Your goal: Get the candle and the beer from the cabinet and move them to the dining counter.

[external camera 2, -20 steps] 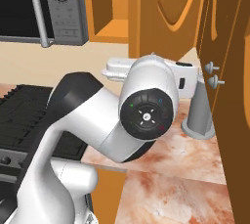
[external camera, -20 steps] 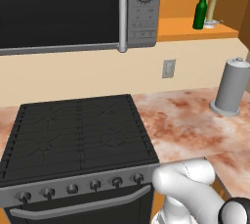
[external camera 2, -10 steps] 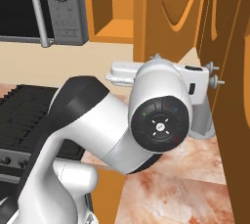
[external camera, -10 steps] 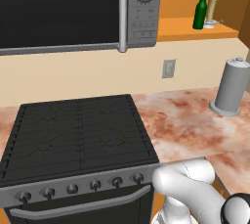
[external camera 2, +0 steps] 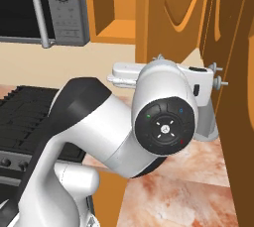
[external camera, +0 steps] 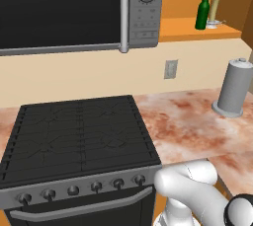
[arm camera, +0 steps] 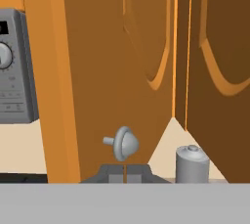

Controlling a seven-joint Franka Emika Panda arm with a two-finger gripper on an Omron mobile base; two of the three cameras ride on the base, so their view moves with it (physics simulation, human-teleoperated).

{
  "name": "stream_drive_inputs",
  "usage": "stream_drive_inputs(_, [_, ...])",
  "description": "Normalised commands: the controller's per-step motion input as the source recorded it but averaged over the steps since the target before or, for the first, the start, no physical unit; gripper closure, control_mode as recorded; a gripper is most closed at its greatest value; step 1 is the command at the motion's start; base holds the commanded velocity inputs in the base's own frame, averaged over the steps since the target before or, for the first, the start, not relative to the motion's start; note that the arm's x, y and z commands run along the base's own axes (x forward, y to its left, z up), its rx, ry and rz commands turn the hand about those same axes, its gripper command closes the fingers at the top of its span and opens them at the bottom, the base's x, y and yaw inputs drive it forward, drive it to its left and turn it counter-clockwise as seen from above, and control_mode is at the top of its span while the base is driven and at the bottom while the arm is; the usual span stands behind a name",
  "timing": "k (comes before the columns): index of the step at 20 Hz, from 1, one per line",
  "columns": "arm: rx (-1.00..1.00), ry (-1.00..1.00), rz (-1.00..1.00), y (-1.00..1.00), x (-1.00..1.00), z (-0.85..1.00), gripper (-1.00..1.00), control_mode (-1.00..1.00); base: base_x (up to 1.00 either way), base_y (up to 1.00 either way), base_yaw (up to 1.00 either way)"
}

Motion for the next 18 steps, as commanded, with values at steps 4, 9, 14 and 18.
stream_drive_inputs(4, [0.00, 0.00, 0.00, 0.00, 0.00, 0.00, 1.00, -1.00, 0.00, 0.00, 0.00])
stream_drive_inputs(9, [0.00, 0.00, 0.00, 0.00, 0.00, 0.00, 1.00, -1.00, 0.00, 0.00, 0.00])
stream_drive_inputs(14, [0.00, 0.00, 0.00, 0.00, 0.00, 0.00, 1.00, -1.00, 0.00, 0.00, 0.00])
stream_drive_inputs(18, [0.00, 0.00, 0.00, 0.00, 0.00, 0.00, -1.00, -1.00, 0.00, 0.00, 0.00])
